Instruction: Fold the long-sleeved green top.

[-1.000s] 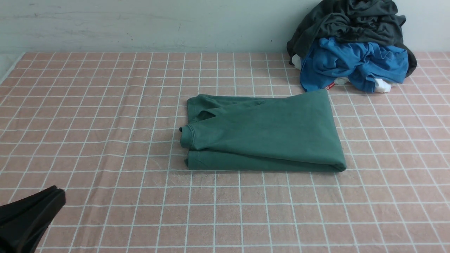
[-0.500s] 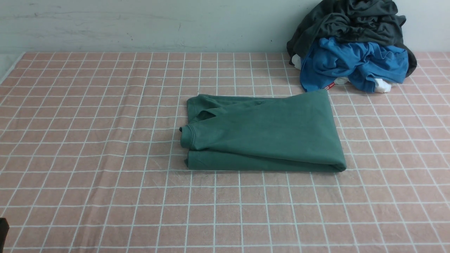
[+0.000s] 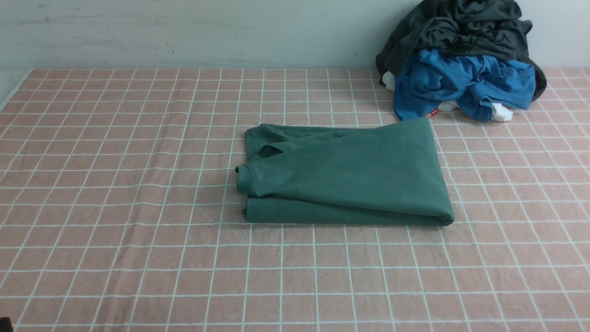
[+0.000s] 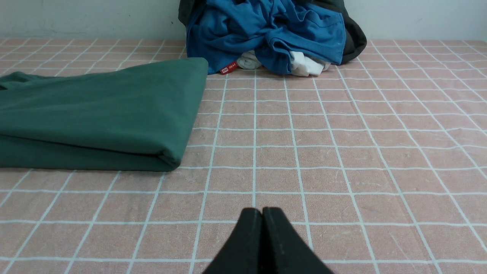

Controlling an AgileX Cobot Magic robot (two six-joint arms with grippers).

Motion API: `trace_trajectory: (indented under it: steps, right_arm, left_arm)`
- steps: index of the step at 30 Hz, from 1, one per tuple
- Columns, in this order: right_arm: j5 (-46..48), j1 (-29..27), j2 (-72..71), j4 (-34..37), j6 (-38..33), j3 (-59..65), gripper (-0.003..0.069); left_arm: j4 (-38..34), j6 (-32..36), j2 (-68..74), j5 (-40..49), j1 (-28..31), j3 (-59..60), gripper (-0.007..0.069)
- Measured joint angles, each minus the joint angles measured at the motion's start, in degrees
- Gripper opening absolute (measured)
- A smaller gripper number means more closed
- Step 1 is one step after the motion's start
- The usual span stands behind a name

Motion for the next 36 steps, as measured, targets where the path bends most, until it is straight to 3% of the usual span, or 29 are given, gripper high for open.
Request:
trace_trajectory:
  steps: [36]
  right_arm:
    - [0.0, 0.0, 0.0, 0.0, 0.0, 0.0, -0.0014]
  left_arm:
    - [-1.6, 0.0, 0.0, 0.2, 0.0, -0.1, -0.0003]
